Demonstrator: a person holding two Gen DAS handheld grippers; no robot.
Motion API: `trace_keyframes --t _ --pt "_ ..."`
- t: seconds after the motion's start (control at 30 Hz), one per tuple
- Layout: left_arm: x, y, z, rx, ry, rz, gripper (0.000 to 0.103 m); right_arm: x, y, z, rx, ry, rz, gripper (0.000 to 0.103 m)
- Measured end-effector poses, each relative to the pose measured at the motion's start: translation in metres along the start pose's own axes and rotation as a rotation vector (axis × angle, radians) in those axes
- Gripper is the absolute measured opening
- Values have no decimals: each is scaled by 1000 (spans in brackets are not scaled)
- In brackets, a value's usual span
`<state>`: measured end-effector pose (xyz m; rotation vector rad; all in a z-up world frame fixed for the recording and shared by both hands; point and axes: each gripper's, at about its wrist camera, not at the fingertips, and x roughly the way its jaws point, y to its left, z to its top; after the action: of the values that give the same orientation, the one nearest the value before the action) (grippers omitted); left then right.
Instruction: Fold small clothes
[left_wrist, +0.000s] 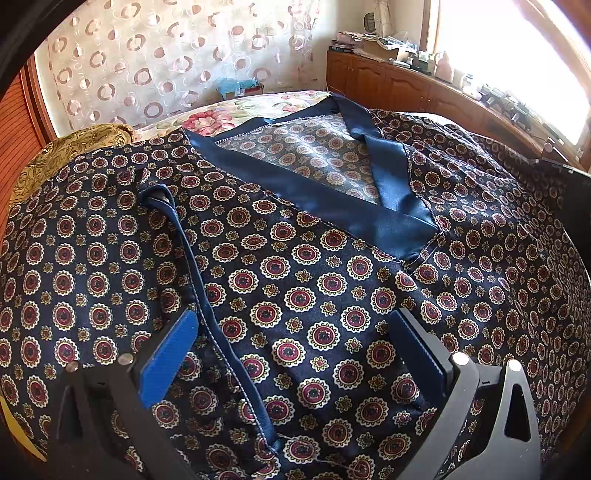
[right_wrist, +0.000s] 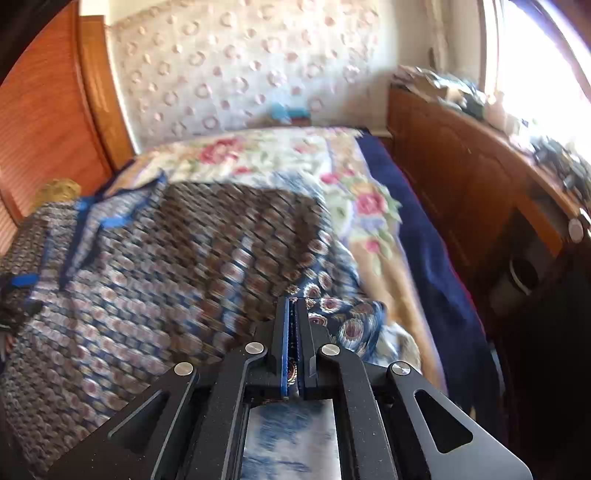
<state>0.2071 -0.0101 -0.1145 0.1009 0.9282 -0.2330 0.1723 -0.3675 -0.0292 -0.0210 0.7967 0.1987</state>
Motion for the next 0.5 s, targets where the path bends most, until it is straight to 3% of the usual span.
trace_keyframes --t 0.2,0.5 --pt "1 0 0 0 0 0 103 -1 55 10 -103 -20 100 0" --pt "-3 -2 -2 -7 -6 22 103 32 106 -19 -185 87 173 0"
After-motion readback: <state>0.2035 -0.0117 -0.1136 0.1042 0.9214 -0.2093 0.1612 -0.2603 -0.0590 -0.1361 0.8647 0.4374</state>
